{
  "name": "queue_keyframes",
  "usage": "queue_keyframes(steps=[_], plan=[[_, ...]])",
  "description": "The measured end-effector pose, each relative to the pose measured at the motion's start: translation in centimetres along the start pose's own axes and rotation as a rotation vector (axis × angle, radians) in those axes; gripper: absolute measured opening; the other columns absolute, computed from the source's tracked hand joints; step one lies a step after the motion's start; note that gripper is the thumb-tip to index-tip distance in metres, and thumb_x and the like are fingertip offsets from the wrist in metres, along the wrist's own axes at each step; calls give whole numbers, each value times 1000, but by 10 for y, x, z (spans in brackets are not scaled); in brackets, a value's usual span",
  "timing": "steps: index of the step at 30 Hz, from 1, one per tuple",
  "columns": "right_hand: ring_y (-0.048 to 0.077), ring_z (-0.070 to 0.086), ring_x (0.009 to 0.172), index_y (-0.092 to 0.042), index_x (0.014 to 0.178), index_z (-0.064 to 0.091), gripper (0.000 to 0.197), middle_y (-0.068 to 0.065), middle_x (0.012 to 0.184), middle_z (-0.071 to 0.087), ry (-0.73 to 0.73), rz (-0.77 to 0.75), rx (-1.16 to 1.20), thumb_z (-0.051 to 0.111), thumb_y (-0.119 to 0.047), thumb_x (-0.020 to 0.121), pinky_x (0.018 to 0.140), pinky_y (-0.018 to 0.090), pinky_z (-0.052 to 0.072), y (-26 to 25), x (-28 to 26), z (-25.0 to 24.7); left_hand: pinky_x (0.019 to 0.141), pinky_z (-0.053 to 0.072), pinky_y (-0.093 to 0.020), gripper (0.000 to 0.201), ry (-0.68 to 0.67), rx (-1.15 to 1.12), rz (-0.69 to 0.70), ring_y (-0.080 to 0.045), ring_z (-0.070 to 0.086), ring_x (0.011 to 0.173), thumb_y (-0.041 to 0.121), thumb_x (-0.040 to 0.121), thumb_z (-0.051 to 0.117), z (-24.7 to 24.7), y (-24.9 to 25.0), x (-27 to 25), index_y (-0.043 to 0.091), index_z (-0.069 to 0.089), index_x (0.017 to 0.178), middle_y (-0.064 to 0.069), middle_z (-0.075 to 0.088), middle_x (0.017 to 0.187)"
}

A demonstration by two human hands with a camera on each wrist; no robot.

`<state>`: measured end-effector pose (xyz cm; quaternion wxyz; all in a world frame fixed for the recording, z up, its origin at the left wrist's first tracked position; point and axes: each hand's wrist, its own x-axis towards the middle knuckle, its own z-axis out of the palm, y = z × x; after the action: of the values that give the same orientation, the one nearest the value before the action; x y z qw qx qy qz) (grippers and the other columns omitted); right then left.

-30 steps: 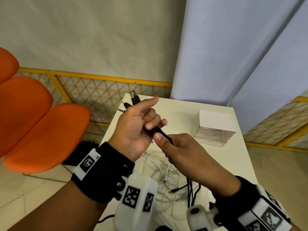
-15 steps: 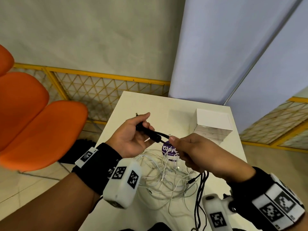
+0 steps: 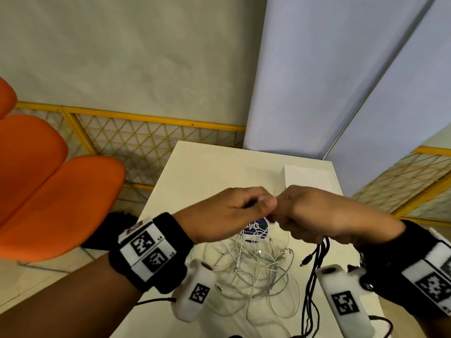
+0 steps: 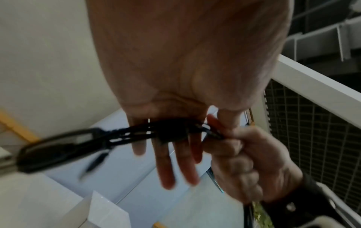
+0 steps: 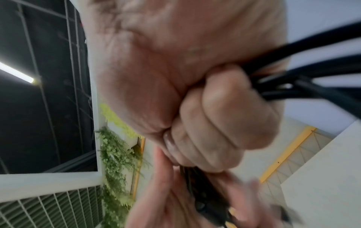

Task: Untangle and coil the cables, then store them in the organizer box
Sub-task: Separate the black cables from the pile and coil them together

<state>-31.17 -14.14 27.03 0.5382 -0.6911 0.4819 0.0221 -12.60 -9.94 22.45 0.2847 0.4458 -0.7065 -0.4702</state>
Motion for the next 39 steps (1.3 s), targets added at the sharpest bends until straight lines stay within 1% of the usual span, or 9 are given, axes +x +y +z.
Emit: queue_keyframes(steps=[1,4,7,11,18,23,28,34,39], plan=[[15,15,44,-19,42,42,62,-1,49,22,12,-20,48,46,-32,102,46,24,12,-3,-2,-3,74,52,-38,46,-1,-17,-14,-22,60,76,54,102,39,3,3,1,18,66,97,-7,64,81],[15,9,48,-23,50,29,57,0,53,15,82,-62,257,53,-47,96,47,26,7,-5,-8,-9,53,37,-28,54,40,-182,-53,-12,32,52,51,103,33,6,9,3,8,53,77,8,38,57],[12,9,43,-25,52,25,55,-4,51,14,121,-62,455,56,-44,93,44,21,6,-2,-9,-6,46,24,-19,48,101,-243,-37,-7,23,47,50,99,33,12,13,8,11,43,73,14,29,55],[10,10,39,-26,47,26,53,-6,48,13,153,-61,756,60,-36,88,41,23,6,0,-5,-1,49,17,-25,49,135,-449,-74,-11,19,50,57,95,33,23,13,15,13,44,75,5,26,57],[12,6,34,-28,52,13,55,-6,41,10,244,-177,1204,59,-27,82,40,23,5,-9,-4,-1,48,37,-26,59,217,-583,-91,-14,30,49,70,90,34,40,19,28,16,47,70,7,30,53],[11,12,29,-27,47,15,57,-5,40,10,297,-188,1257,54,-25,89,36,22,9,-8,-2,0,44,33,-24,55,238,-559,-84,-13,26,47,70,82,36,46,23,27,16,39,72,8,30,54],[11,9,31,-26,44,18,56,-6,38,12,261,-178,1273,55,-22,85,39,23,6,-4,-3,-1,44,30,-26,47,215,-439,-65,-12,28,46,63,87,45,46,21,25,18,45,72,6,35,58],[10,8,32,-27,46,16,55,-6,41,11,326,-160,1243,53,-19,86,42,22,4,-4,-5,2,44,35,-16,19,144,-195,-75,-1,41,40,33,102,50,42,19,22,16,56,99,15,47,47],[11,7,32,-26,46,14,57,-5,39,9,361,-208,1207,52,-16,87,40,22,6,-9,-6,4,49,34,-29,23,15,-257,-106,-17,39,45,33,100,58,33,27,15,12,56,91,8,47,51]])
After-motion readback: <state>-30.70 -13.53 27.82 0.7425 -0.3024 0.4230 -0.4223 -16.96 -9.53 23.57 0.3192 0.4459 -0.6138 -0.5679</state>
